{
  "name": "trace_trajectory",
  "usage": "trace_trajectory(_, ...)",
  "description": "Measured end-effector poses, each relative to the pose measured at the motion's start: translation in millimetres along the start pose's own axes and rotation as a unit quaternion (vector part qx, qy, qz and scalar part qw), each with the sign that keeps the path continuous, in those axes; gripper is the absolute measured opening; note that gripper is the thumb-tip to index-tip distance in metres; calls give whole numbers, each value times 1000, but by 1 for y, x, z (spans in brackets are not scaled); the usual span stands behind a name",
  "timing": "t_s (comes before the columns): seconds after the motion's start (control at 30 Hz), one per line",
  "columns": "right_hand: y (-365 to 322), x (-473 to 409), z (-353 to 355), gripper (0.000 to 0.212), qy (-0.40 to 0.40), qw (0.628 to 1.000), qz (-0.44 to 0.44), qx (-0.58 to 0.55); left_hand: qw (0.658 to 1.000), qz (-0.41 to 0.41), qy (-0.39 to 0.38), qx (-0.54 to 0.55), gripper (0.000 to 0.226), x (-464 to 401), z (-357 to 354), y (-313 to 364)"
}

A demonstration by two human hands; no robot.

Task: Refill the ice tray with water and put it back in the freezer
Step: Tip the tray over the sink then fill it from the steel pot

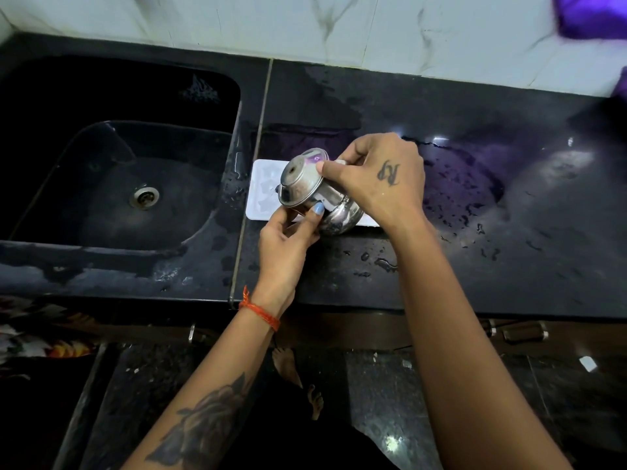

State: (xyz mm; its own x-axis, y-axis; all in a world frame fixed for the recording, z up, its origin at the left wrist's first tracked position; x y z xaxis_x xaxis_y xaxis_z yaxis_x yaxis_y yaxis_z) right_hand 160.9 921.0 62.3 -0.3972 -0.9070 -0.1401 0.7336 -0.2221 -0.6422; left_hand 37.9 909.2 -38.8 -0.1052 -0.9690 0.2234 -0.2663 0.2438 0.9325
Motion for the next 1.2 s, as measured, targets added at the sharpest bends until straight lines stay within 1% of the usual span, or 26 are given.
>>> trace_trajectory(0.23, 5, -1, 1, 25, 11, 1000, -16, -20, 1000, -20, 1, -16, 10, -5, 0, 1)
trace_trajectory(0.5, 4, -2, 4, 23, 21, 999, -14, -35, 999, -28, -1, -17, 11, -5, -4, 5)
trace_trajectory(0.63, 13, -3, 7, 23, 31, 997, -26, -71, 998, -51, 2, -32, 17, -6, -5, 8)
trace_trajectory(0.73, 18, -2, 10, 22, 36, 995, -33, -88, 998, -52, 1, -40, 22, -5, -8, 8)
trace_trajectory(0.9, 23, -1, 16, 21, 43, 996, -36, -72, 999, -34, -13, -40, 31, -5, -15, 5)
trace_trajectory(1.07, 23, 0, 22, 21, 40, 998, -36, -26, 999, -6, -34, -13, 19, -2, -24, -2)
trace_trajectory(1.2, 20, 0, 23, 24, 30, 999, -25, 8, 999, 4, -36, -1, 19, -1, -28, -7)
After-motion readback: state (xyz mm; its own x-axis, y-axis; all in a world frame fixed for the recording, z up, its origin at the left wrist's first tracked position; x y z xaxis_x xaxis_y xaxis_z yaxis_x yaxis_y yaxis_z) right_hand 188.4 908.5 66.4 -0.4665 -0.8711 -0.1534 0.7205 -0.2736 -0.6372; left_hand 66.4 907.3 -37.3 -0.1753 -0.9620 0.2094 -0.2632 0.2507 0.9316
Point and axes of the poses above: each hand's wrist, its own x-axis away from the middle knuckle, its own z-axis out of the back of the hand, y = z × x, the point moved 5 cm from there along -x, towards the middle knuckle, and after that the axes turned 2 degrees about z, right-handed, at the moved point
